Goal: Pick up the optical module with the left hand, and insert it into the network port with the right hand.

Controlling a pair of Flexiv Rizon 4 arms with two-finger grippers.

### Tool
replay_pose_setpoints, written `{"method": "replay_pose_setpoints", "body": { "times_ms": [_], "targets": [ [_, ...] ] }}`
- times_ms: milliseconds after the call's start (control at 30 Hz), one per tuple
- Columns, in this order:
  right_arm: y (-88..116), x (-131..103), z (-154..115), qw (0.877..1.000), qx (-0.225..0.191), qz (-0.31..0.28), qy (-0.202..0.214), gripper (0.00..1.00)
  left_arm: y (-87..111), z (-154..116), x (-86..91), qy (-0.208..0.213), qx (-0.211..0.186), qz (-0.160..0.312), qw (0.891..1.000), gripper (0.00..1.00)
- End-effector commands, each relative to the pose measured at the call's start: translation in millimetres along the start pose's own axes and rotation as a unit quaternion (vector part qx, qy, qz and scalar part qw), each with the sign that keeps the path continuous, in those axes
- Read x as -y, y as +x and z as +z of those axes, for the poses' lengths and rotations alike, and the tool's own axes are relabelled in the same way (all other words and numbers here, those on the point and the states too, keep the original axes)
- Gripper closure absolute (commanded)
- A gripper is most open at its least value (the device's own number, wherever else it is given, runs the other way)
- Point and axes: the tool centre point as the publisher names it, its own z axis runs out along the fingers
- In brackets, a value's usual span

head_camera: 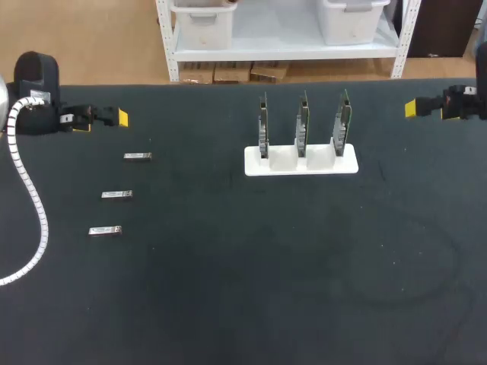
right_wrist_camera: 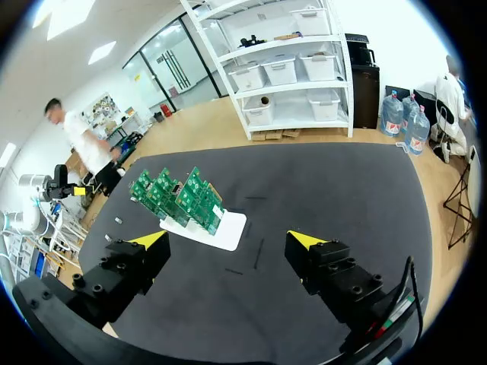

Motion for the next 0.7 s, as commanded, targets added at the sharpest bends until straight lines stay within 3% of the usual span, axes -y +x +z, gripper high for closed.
{"method": "replay_pose_setpoints", "body": {
  "times_ms": [33,200,367,500,700],
  "targets": [
    [0.6,-1.4,-1.0,1.000,0.000,0.001,0.003,0.00,-1.1,0.1,1.5,-0.003,-0.003,-0.001,1.000,0.00],
    [0.6,-1.4,-1.0,1.000,0.000,0.001,0.003,0.00,-1.1,0.1,1.5,-0.003,-0.003,-0.001,1.000,0.00],
    [0.6,-1.4,-1.0,1.000,0.000,0.001,0.003,0.00,-3.9,10.5,6.4,-0.045,-0.019,0.095,0.994,0.00],
    [0.6,-1.4,-1.0,1.000,0.000,0.001,0.003,0.00,-9.0,18.9,3.6,-0.086,-0.032,0.177,0.980,0.00],
    [0.6,-1.4,-1.0,1.000,0.000,0.001,0.003,0.00,-11.8,37.0,-12.4,-0.088,-0.078,0.286,0.951,0.00]
  ]
}}
